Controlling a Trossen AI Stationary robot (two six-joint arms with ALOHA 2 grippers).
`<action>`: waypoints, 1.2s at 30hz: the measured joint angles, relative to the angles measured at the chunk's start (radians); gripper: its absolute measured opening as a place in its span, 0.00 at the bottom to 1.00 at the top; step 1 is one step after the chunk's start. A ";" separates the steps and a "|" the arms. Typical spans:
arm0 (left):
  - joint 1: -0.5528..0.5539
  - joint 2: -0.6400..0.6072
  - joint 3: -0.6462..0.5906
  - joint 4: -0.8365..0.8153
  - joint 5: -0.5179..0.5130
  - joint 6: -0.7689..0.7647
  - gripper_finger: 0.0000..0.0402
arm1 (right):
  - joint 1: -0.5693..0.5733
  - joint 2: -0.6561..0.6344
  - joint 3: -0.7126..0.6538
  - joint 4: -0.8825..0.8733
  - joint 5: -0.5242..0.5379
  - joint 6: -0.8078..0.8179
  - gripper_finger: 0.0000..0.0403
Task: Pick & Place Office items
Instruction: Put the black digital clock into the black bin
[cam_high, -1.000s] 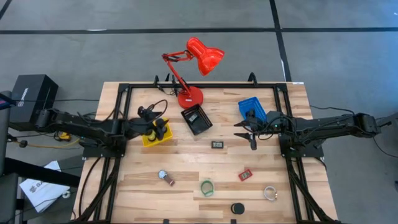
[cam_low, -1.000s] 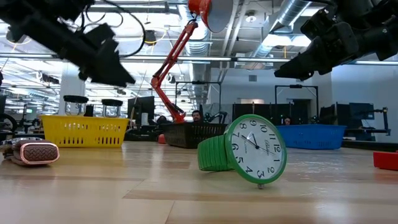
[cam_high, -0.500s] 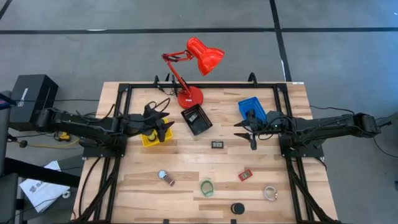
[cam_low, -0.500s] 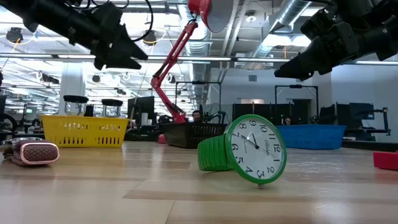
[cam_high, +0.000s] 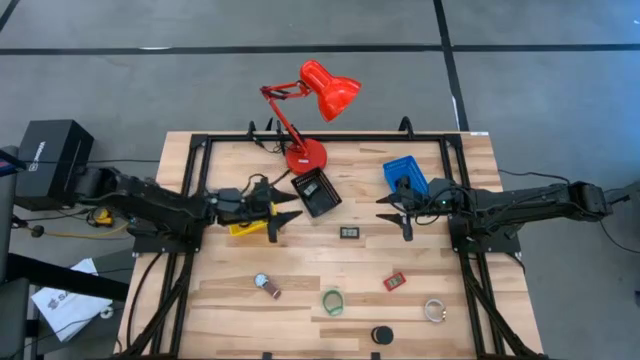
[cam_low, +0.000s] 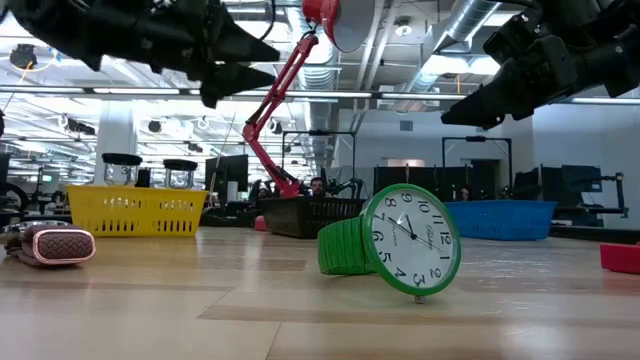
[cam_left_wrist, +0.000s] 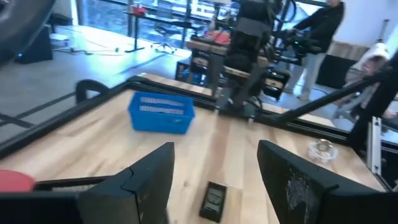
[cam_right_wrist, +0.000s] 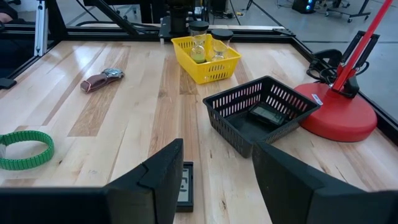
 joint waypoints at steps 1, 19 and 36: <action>-0.003 0.028 0.000 0.028 0.002 0.001 0.56 | 0.000 0.000 0.000 0.000 0.000 0.000 0.45; -0.028 0.362 0.282 -0.009 0.150 0.118 0.57 | 0.000 0.000 0.000 0.000 0.000 0.000 0.45; -0.030 0.376 0.525 -0.371 0.153 0.279 0.57 | -0.001 0.000 0.000 0.000 0.000 0.000 0.45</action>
